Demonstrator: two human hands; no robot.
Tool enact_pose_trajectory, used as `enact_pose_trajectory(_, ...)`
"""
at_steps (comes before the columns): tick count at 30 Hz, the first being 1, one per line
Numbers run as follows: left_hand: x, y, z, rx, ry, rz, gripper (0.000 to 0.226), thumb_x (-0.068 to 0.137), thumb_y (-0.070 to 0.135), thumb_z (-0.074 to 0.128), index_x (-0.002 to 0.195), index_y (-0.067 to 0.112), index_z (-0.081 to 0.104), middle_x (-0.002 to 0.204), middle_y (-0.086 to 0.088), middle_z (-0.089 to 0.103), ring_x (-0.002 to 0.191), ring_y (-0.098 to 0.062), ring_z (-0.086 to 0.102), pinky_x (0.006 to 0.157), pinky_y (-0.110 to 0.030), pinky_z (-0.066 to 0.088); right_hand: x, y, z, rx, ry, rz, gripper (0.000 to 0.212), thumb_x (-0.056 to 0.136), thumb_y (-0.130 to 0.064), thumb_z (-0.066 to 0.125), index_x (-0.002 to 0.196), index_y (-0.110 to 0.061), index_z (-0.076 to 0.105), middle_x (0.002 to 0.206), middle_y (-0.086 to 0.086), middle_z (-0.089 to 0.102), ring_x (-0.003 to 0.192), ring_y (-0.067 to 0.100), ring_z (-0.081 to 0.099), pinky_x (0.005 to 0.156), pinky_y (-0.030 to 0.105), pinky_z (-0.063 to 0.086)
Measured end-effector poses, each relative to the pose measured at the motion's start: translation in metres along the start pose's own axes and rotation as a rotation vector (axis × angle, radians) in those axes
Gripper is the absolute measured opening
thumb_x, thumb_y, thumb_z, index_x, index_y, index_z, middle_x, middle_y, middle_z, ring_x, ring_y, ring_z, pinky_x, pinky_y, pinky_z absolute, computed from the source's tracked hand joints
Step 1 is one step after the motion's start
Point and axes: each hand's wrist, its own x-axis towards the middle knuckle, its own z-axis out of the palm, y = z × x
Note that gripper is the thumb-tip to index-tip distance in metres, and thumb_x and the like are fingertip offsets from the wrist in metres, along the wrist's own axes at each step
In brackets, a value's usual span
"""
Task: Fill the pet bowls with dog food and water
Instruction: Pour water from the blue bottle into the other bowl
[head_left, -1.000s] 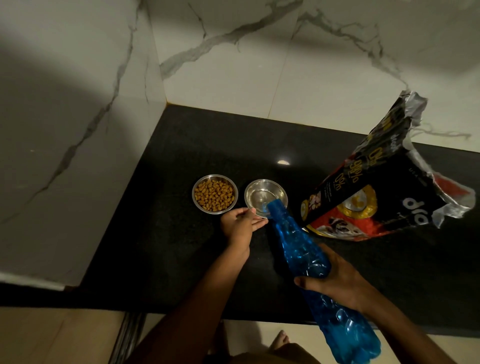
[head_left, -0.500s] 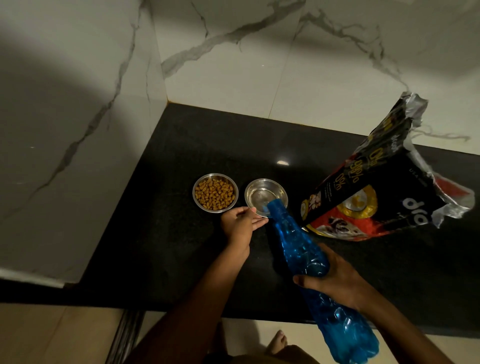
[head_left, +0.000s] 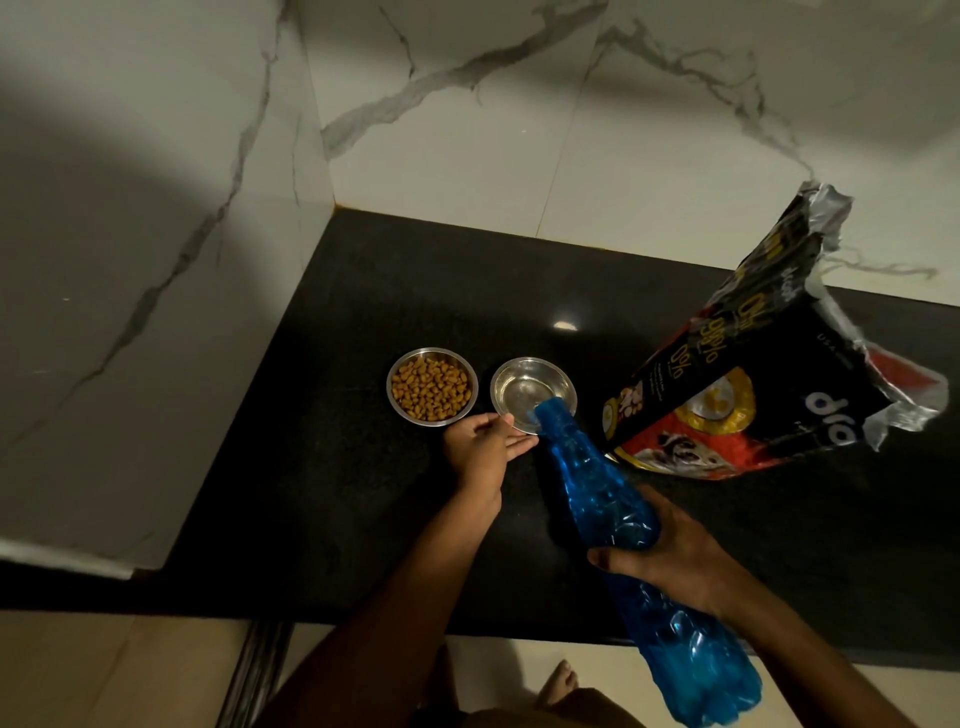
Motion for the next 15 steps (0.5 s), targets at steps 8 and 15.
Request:
enact_pose_trajectory(8,0.0002,0.0001,0.0006,0.006,0.003,0.005,0.024,0.092,0.0,0.058,0.115,-0.005,0.058,0.09,-0.024,0.07,0.073,-0.028,0.074,0.057,-0.024,0.059,-0.0005,-0.0053,-0.0003,-0.008,-0.01,-0.034,0.099,0.066,-0.049,0.083,0.146,-0.031,0.028,0.133,-0.013,0.045,0.11,0.006,0.044,0.092,0.024,0.041)
enact_pose_trajectory(15,0.0012,-0.0015,-0.0008,0.007,-0.003,0.005,0.024,0.092,0.001,0.059,0.115,-0.005,0.059,0.089,-0.023,0.071,0.071,-0.026,0.075,0.06,-0.026,0.06,0.0002,-0.0023,0.0006,0.002,-0.016,0.01,0.126,0.055,-0.061,0.083,0.154,-0.027,0.014,0.153,0.0,0.036,0.135,0.019,0.041,0.107,0.035,0.041)
